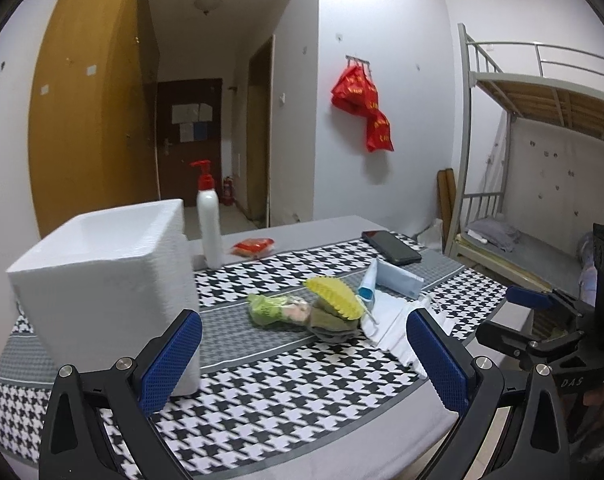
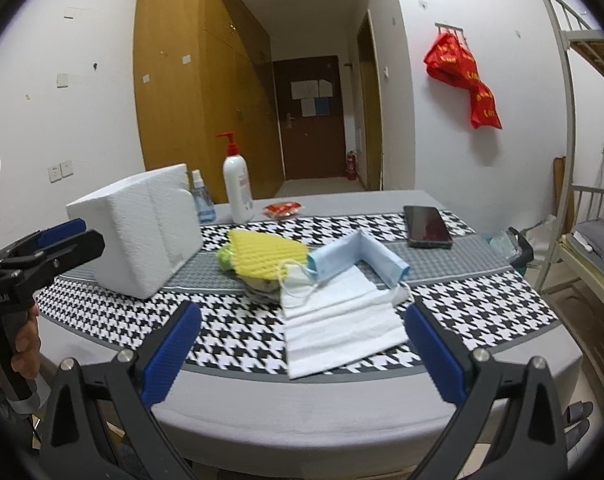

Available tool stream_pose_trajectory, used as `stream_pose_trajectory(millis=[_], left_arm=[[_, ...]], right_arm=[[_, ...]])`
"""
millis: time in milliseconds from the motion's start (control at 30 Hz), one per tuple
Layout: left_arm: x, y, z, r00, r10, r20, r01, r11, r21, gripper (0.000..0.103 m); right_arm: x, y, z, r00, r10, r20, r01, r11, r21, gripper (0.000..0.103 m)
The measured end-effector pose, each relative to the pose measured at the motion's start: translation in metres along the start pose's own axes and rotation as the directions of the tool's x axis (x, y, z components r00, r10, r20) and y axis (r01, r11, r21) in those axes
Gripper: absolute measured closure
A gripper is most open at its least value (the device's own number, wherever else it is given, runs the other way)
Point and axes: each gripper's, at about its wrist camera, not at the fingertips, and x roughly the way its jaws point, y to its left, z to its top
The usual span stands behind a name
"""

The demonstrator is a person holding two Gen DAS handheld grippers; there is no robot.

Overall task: Organize soft objects
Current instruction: 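Grasp the yellow foam net with the left tool while the right tool approaches the white mask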

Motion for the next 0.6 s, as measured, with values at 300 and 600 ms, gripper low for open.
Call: stream_pose_trajectory(millis=[300,600], left_arm=[[0.038,-0.007,0.009,0.996,-0.049,-0.073,0.048,0.999,-0.011,0.001],[0.08,-0.009,0.016,0.984,-0.089,-0.153,0.086,0.996,-0.027,0.001]], right_arm=[[0.019,-0.013,0.002,1.0,0.012,-0.022,-0.011,1.0,0.007,0.0],[0.035,-0.021,-0.002,0.998,0.029,-0.049,-0.028,0.999,0.016,0.0]])
